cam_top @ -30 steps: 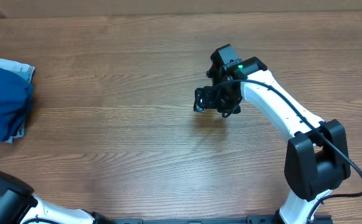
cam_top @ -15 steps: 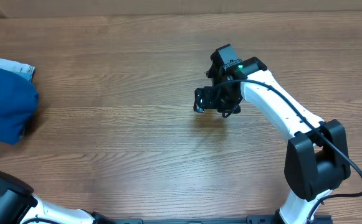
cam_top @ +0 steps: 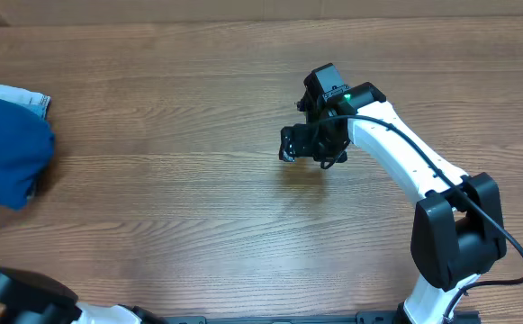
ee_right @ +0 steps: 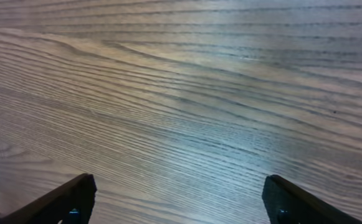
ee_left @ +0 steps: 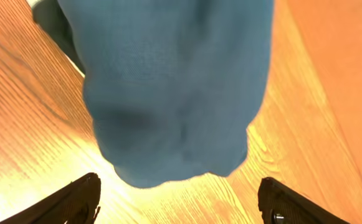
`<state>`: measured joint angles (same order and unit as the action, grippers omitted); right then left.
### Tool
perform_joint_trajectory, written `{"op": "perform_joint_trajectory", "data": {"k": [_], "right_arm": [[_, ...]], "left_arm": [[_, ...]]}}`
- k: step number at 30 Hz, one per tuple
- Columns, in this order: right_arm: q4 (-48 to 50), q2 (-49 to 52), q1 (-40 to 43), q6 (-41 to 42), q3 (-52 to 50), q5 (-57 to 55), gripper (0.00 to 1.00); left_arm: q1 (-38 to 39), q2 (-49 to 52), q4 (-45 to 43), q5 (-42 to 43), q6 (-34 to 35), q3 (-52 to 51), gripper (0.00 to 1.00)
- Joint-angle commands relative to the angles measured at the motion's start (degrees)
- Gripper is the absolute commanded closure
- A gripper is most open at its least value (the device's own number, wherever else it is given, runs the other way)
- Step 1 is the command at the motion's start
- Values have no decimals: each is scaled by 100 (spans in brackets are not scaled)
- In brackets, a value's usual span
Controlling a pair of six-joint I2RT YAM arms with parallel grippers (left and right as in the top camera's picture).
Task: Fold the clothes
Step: 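Press the teal bundle down onto the stack with the left gripper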
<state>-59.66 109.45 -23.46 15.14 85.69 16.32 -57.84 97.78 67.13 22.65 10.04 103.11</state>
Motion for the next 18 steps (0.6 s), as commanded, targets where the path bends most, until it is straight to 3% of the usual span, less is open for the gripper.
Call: {"op": "perform_joint_trajectory", "data": {"k": [1,3,4,8,13,15,18], "right_arm": [[105,-232,-28,-33,-7,28,10],[155,-232,-28,-33,-7,33,10],[146,-232,-28,-33,-7,33,10],[103,-232,-28,-28,-7,35,10],[-83,-232,-31,-7,-7,55,10],[-120,-232,-28,-7,-7,225,10],[-114,-232,-31,-7,-7,350,10]], "left_arm": [[70,-195,98,-122,-417,120,45],[350,-151,-7,-455,-629,118,91],[542,-122,-177,-802,-656,118,96],[1373,114,-1060,-1574,-1637,118,96],[2041,1213,-1679,-3329,-1794,118,96],[2002,1853,-2090,-3917,-1451,118,96],[1862,2393,-2616,-4094,-1408,118,96]]}}
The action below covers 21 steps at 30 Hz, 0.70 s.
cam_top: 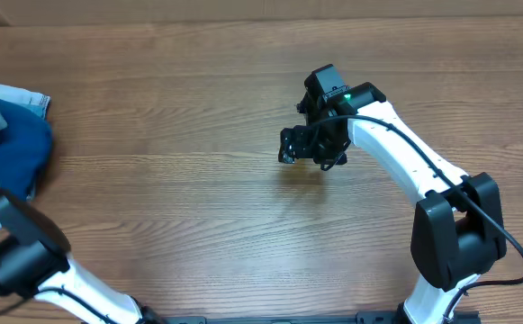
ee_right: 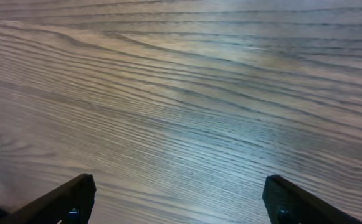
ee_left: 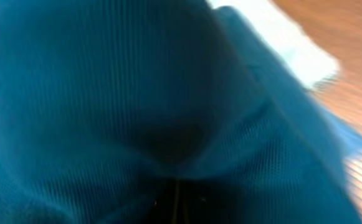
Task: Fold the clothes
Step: 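Press the teal bundle down onto the stack with the left gripper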
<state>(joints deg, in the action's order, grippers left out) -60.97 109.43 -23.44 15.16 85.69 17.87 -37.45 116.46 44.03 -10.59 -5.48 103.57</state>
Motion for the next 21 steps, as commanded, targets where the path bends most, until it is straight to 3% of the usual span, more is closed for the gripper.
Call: {"op": "perform_joint_trajectory", "data": {"k": [1,6,10,13,16,21], "right_arm": [[15,-229,-33,-7,-7,199,10],[13,-229,-31,-7,-7,647,10],[-22,-229,-33,-11,-7,737,10],[-20,-229,-33,-13,-7,756,10],[44,-229,-33,-15,-7,756,10],[76,-229,-31,-59,-7,754,10]], "left_arm": [[-238,752,-494,-752,149,72,96],[-319,1436,-750,-730,136,74,96],[-319,1211,-769,-737,188,306,96],[-310,778,-284,-621,247,785,94],[-302,184,463,140,243,1314,88],[-302,-601,1303,645,48,1412,78]]}}
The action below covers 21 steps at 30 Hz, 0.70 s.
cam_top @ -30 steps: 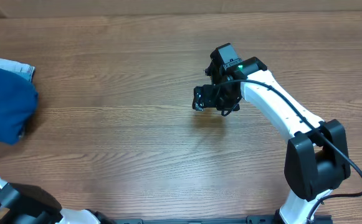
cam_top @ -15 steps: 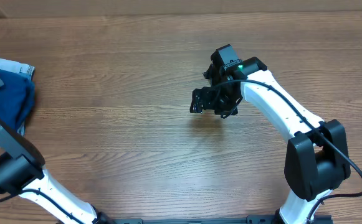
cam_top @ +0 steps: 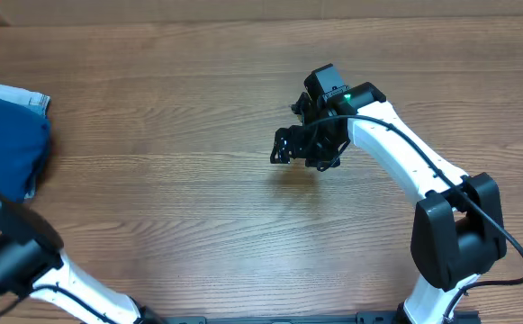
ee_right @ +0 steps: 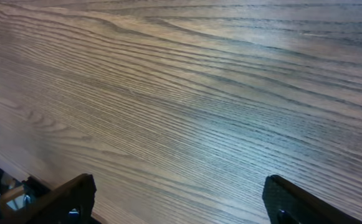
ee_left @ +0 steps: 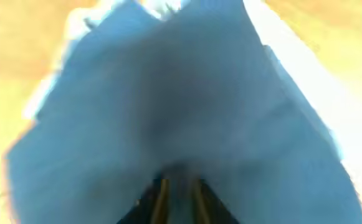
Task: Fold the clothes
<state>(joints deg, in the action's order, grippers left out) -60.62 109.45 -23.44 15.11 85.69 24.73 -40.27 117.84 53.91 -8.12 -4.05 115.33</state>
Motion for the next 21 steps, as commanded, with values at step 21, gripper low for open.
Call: {"op": "perform_joint_trajectory", "data": {"k": [21], "right_arm": [[-402,-232,-33,-48,-7,111,11]], "left_arm": [[-535,1058,-72,-691,603,48,90]]}}
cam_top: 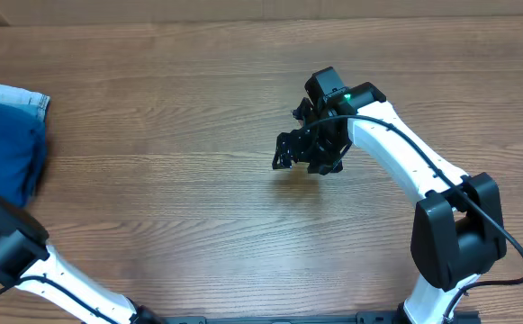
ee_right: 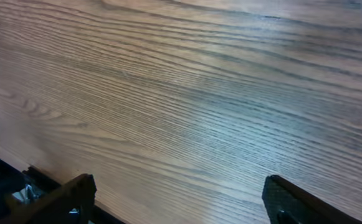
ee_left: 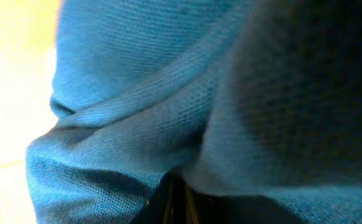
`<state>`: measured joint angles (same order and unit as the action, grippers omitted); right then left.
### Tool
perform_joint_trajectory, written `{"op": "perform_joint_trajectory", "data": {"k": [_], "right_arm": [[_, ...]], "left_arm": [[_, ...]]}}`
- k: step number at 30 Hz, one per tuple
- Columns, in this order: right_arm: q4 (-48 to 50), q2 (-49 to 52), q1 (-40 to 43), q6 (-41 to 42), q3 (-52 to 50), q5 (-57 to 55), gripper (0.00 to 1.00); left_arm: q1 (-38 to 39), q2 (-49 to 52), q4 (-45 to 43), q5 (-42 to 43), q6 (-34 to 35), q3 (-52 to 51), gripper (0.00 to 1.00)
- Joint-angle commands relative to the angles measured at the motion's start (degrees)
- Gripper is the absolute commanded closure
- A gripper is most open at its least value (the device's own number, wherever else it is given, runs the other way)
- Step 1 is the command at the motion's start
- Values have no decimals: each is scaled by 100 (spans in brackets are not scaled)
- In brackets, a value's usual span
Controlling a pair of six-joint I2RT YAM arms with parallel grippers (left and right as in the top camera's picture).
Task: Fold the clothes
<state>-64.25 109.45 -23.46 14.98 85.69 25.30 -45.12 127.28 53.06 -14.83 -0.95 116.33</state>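
Note:
A dark blue garment (cam_top: pixel 7 155) lies bunched at the table's far left edge, on top of a pale blue piece (cam_top: pixel 13 94). In the left wrist view the blue knit (ee_left: pixel 137 106) fills the frame, and my left gripper (ee_left: pixel 177 202) is shut on a fold of it, its fingers pressed together under the cloth. My right gripper (cam_top: pixel 302 153) hovers over the middle of the table, far from the clothes. It is open (ee_right: pixel 179 202), with only bare wood between its fingers (ee_right: pixel 75 198).
The wooden table (cam_top: pixel 171 207) spreads between the clothes and the right arm (cam_top: pixel 405 171). My left arm (cam_top: pixel 4 247) comes up along the left edge. The table's near edge (ee_right: pixel 19 165) shows at the lower left of the right wrist view.
My left gripper stays shut on the blue cloth, and the garment's right edge sits slightly further left. The right gripper has shifted a little, and more of the table edge shows in its view.
First my left gripper was open just short of the blue garment. Then the cloth filled its view as it reached into the garment. Then it was shut on a fold, and it still holds that fold, the garment drawn slightly left. The right gripper has stayed open over mid-table.

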Motion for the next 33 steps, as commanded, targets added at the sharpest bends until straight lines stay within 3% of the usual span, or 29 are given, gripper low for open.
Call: {"op": "perform_joint_trajectory", "data": {"k": [1,5,11,18,19,22,23,25,28,29,33], "right_arm": [[-61,-232,-31,-35,-7,55,11],[-79,-232,-31,-39,-7,55,11],[138,-240,-28,-330,238,-22,16],[-114,-376,-28,-649,1449,-955,14],[-256,-470,-22,-651,1812,-1344,13],[-468,-649,28,-654,2365,-1742,10],[-533,-767,76,-680,2614,-1799,9],[-551,-1032,170,-717,2885,-1801,8],[-483,-1390,297,-717,2916,-1801,2],[-463,-1480,345,-719,2916,-1805,1],[-507,-1628,472,-715,2916,-1801,0]], "left_arm": [[-44,26,44,-20,321,-48,90],[-39,-610,302,372,446,-46,89],[267,-2822,1134,1082,485,-46,84],[1235,-5047,2059,2197,437,-46,55],[1521,-5401,2253,2400,372,-46,45],[2017,-5904,2684,2437,374,-46,33],[2166,-6072,2870,2461,374,-46,23],[2365,-6328,3316,2540,372,-46,13],[2382,-6463,3971,2538,313,-46,7],[2382,-6463,4159,2535,308,-46,0],[2382,-6457,4374,2520,308,-48,0]]}}
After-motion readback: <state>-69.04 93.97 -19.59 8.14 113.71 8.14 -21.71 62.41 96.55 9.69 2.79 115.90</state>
